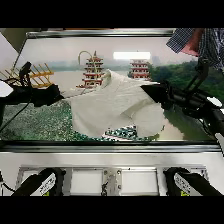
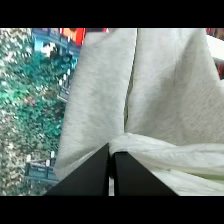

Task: Fold the clothes and pants, and hang the long-sleeved shirts on hangers.

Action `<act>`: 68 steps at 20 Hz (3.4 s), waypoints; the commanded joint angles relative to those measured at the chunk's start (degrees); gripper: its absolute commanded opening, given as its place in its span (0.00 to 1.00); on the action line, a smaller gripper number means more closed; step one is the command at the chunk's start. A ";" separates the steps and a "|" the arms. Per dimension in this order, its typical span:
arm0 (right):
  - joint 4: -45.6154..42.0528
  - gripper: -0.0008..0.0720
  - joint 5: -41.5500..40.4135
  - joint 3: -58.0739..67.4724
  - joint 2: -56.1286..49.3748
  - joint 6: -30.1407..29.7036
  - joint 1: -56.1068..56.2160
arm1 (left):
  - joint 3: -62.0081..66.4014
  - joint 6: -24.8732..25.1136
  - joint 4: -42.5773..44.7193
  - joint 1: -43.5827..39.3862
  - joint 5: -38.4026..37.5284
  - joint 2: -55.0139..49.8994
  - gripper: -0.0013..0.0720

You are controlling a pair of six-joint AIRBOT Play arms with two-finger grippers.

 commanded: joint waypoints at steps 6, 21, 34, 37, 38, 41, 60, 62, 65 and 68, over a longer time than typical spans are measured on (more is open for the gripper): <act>-12.28 0.02 5.40 0.02 -0.15 -0.44 0.00 | 16.48 1.33 0.96 -0.13 -4.42 -0.04 0.03; 6.71 0.03 10.08 0.02 -0.15 4.09 0.09 | 18.10 2.84 -5.20 -3.76 0.00 0.33 0.95; 6.69 0.03 8.20 0.02 -0.15 4.09 0.09 | 19.85 12.61 -27.52 1.01 -11.82 -5.55 0.95; 6.69 0.03 8.17 0.02 -0.15 4.09 0.09 | 19.85 12.63 -34.49 3.74 -11.72 -7.15 0.95; 6.69 0.03 8.17 0.02 -0.15 4.09 0.07 | 19.85 13.05 -37.77 5.35 -11.76 -7.28 0.95; 6.69 0.03 8.15 0.02 -0.15 4.07 0.09 | 19.85 14.47 -42.12 8.90 -13.92 -7.21 0.95; 16.55 0.03 6.80 0.04 -0.02 3.37 -0.04 | 13.09 40.39 -39.76 8.48 -16.83 -0.33 0.95; 16.55 0.03 6.19 0.07 -0.02 5.35 -0.17 | 9.51 42.36 -37.07 8.66 -16.06 2.36 0.95; 17.31 0.03 4.76 0.07 0.02 4.63 -2.47 | 5.79 42.36 -34.38 8.76 -13.62 5.27 0.95; 22.27 0.03 5.44 0.11 0.85 -0.33 -6.91 | 4.15 42.34 -33.42 8.76 -11.15 7.45 0.95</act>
